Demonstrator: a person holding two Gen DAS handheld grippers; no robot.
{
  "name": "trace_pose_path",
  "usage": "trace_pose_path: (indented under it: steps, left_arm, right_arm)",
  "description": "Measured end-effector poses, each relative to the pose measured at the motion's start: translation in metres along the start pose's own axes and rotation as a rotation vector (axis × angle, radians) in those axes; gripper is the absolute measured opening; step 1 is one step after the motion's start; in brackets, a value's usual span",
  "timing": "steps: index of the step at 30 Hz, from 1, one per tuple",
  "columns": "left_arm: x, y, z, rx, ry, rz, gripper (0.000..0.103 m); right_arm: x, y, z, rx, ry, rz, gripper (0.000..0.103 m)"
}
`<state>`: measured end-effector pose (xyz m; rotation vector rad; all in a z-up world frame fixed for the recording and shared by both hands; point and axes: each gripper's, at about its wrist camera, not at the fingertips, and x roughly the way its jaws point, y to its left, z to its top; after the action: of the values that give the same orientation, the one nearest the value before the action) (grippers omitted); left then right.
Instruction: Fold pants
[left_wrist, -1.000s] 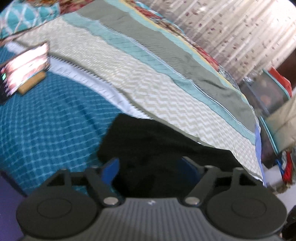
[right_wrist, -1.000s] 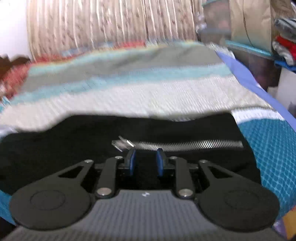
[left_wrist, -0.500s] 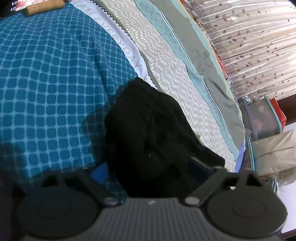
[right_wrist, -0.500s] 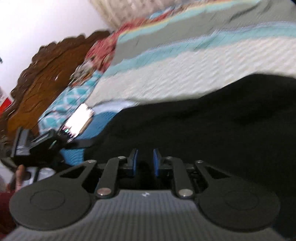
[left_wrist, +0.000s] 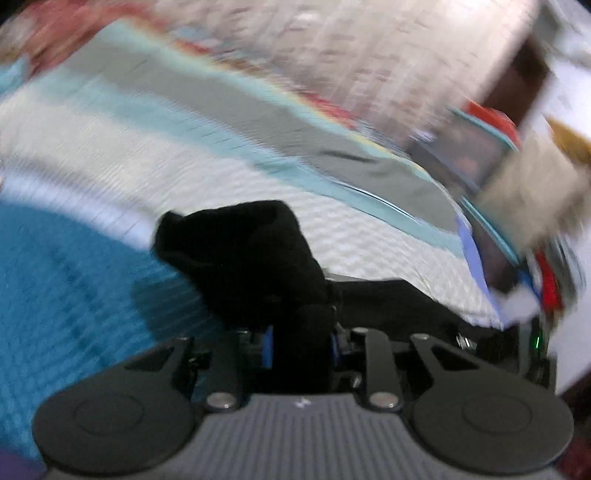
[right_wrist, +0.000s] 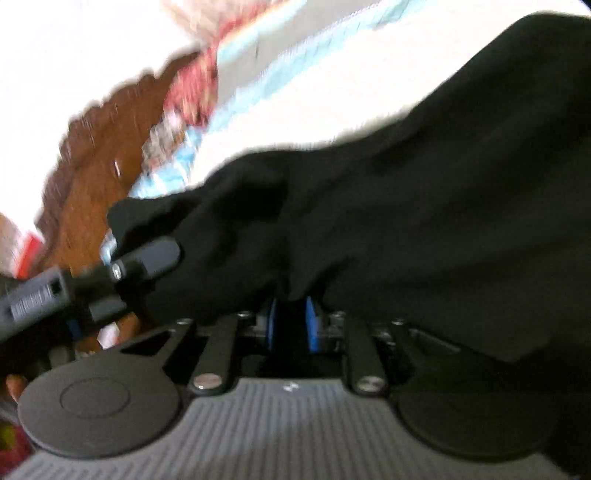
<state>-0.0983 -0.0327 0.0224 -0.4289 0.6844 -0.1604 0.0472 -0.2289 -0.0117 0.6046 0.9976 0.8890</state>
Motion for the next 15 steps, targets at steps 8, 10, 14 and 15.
trace_pose_path:
  steps: [8, 10, 14, 15]
  left_arm:
    - [0.064, -0.102, -0.020, 0.391, 0.149, -0.137, 0.027]
    - [0.087, -0.118, -0.037, 0.474, 0.240, -0.153, 0.033]
    - [0.093, -0.133, -0.053, 0.568, 0.264, -0.125, 0.056]
    - [0.086, -0.133, -0.050, 0.562, 0.258, -0.150, 0.062]
  right_arm:
    - [-0.105, -0.061, 0.002, 0.219, -0.295, -0.093, 0.021]
    - [-0.117, -0.073, -0.005, 0.264, -0.324, -0.122, 0.021]
    - [-0.131, -0.085, -0.014, 0.335, -0.382, -0.171, 0.031]
    - [-0.132, -0.084, -0.016, 0.343, -0.399, -0.164, 0.034]
